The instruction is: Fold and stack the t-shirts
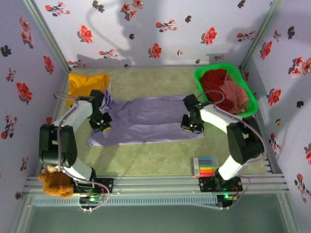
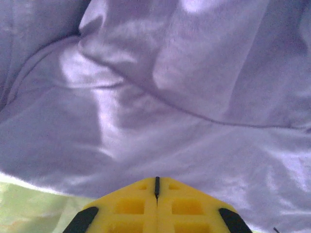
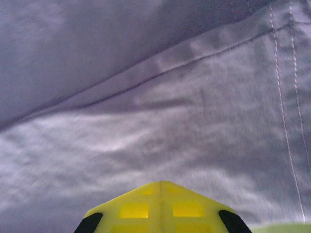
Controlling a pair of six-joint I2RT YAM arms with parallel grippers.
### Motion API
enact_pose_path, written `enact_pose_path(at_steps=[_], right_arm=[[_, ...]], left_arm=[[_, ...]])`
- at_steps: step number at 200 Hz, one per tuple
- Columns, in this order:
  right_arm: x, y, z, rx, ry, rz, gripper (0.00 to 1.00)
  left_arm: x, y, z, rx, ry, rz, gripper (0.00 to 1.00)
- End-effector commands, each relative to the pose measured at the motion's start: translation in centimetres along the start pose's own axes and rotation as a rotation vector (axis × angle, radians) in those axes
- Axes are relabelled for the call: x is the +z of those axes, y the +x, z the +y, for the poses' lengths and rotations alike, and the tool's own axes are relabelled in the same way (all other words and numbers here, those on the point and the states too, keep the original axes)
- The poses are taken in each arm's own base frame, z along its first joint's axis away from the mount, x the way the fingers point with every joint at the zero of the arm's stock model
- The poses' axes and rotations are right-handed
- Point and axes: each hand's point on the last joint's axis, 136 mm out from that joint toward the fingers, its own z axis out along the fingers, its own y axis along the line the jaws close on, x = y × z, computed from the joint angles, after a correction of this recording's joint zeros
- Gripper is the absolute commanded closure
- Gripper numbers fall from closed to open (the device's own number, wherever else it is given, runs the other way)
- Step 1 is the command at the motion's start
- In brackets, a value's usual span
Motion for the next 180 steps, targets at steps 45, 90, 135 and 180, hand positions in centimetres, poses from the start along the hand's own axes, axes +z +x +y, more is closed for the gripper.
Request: enact_pose_path(at_steps=[45, 90, 135, 180], right_arm=[[1.3, 3.2, -2.6, 0.069, 0.024, 0.06, 0.99], [1.2, 5.7, -5.1, 0.112, 0.078, 0.089, 1.0], [-0.7, 7.4, -7.2, 0.138, 0.118, 0.068, 1.0], [-2.3, 8.0, -6.8, 0.126, 0.079, 0.057, 0.98]], left_arm=[[3.8, 3.0, 1.5, -0.007, 0.027, 0.179, 1.0], [5.4, 5.5, 4.2, -0.029, -0.056, 0.238, 1.0], [6.0, 8.1, 5.8, -0.063, -0.079, 0.281, 1.0], [4.3, 9.2, 4.2, -0.127, 0.026, 0.246, 1.0]])
